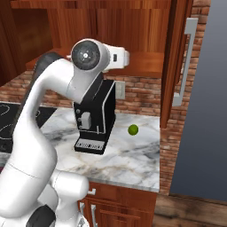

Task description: Restock the canned food cabinet by taking the new fresh canned food from the counter and placing it in the cabinet. Then, take the old canned food from the cabinet and place it on the counter.

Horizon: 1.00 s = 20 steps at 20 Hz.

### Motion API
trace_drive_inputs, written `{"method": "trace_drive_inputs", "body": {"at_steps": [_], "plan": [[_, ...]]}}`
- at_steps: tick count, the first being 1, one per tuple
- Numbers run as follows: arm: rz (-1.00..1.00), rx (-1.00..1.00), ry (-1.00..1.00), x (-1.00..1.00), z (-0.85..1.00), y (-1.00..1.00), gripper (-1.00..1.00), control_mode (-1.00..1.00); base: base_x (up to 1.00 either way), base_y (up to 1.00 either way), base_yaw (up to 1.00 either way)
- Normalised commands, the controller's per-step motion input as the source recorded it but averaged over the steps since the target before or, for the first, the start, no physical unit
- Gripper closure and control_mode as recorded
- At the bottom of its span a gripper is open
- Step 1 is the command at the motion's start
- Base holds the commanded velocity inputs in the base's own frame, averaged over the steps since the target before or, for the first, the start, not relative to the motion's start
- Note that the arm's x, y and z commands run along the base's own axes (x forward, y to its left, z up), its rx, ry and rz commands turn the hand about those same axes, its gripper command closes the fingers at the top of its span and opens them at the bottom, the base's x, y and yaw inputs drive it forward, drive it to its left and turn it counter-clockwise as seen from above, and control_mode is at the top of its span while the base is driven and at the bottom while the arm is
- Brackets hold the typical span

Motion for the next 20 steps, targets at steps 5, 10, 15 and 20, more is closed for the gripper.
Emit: {"method": "trace_drive_inputs", "body": {"at_steps": [5, 10, 15, 20], "plan": [[0.04, -0.24, 0.18, -1.00, -0.53, 0.00, 1.00, -1.00, 0.00, 0.00, 0.00], [0.02, -0.22, 0.24, -0.66, -0.89, -0.02, 1.00, -1.00, 0.00, 0.00, 0.00], [-0.04, -0.06, 0.15, -0.04, -0.99, -0.02, 1.00, -1.00, 0.00, 0.00, 0.00], [-0.19, 0.00, 0.15, 0.18, -0.81, -0.01, 1.00, -1.00, 0.00, 0.00, 0.00]]}}
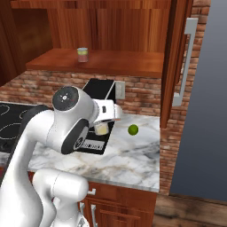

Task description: Restock the canned food cabinet by taking the new fresh canned food from the counter and placing it in the cabinet. Then, take the old canned food from the cabinet and place it on the counter.

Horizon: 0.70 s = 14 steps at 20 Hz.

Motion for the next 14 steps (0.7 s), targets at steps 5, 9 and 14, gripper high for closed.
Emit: {"method": "trace_drive_inputs", "body": {"at_steps": [5, 9, 14], "plan": [[-0.21, 0.00, 0.22, 0.35, -0.57, -0.08, 1.00, -1.00, 0.00, 0.00, 0.00], [-0.16, 0.01, 0.14, 0.17, -0.38, -0.24, 1.00, -1.00, 0.00, 0.00, 0.00], [-0.11, 0.15, 0.00, 0.19, -0.36, -0.46, 1.00, -1.00, 0.00, 0.00, 0.00]]}}
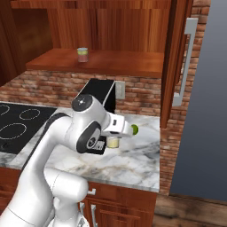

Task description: Restock the canned food cabinet by taking the new fresh canned food from the counter and placing it in the cabinet. Then, take the old canned food from the cabinet and place it on the counter.

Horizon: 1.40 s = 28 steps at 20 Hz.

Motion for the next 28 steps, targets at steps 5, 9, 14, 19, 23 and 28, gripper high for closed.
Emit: {"method": "trace_drive_inputs", "body": {"at_steps": [5, 9, 14, 19, 23, 28], "plan": [[-0.08, 0.08, 0.00, 0.48, -0.39, -0.34, 1.00, -1.00, 0.00, 0.00, 0.00], [0.00, 0.00, 0.01, 0.43, -0.25, -0.15, 1.00, -1.00, 0.00, 0.00, 0.00], [0.00, 0.00, 0.01, 0.43, -0.31, -0.14, 1.00, -1.00, 0.00, 0.00, 0.00], [0.00, 0.00, 0.00, 0.12, -0.50, -0.26, 1.00, -1.00, 0.00, 0.00, 0.00], [0.00, 0.00, 0.00, 0.22, -0.48, -0.14, 1.00, -1.00, 0.00, 0.00, 0.00], [0.00, 0.00, -0.02, 0.29, -0.41, -0.02, 1.00, -1.00, 0.00, 0.00, 0.00]]}}
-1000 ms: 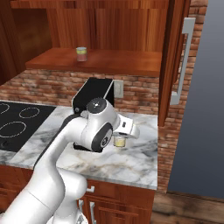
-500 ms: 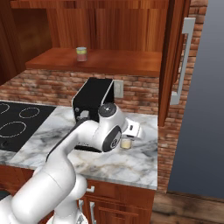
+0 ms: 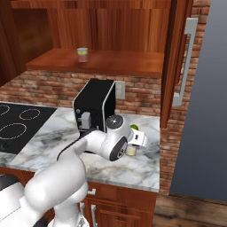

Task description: Restock the canned food cabinet by taking the new fresh canned food from the counter and placing it in the cabinet. Then, take the old canned food from the cabinet and place it on the counter.

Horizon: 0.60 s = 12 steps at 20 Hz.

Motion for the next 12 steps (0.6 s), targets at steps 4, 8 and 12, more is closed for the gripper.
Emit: {"method": "trace_drive_inputs", "body": {"at_steps": [4, 8, 12], "plan": [[0.01, 0.00, -0.06, 0.25, -0.39, 0.00, 1.00, -1.00, 0.00, 0.00, 0.00], [0.03, 0.00, -0.04, 0.11, -0.36, 0.00, 1.00, -1.00, 0.00, 0.00, 0.00], [0.04, 0.00, -0.02, 0.00, -0.31, -0.01, -1.00, -1.00, 0.00, 0.00, 0.00]]}}
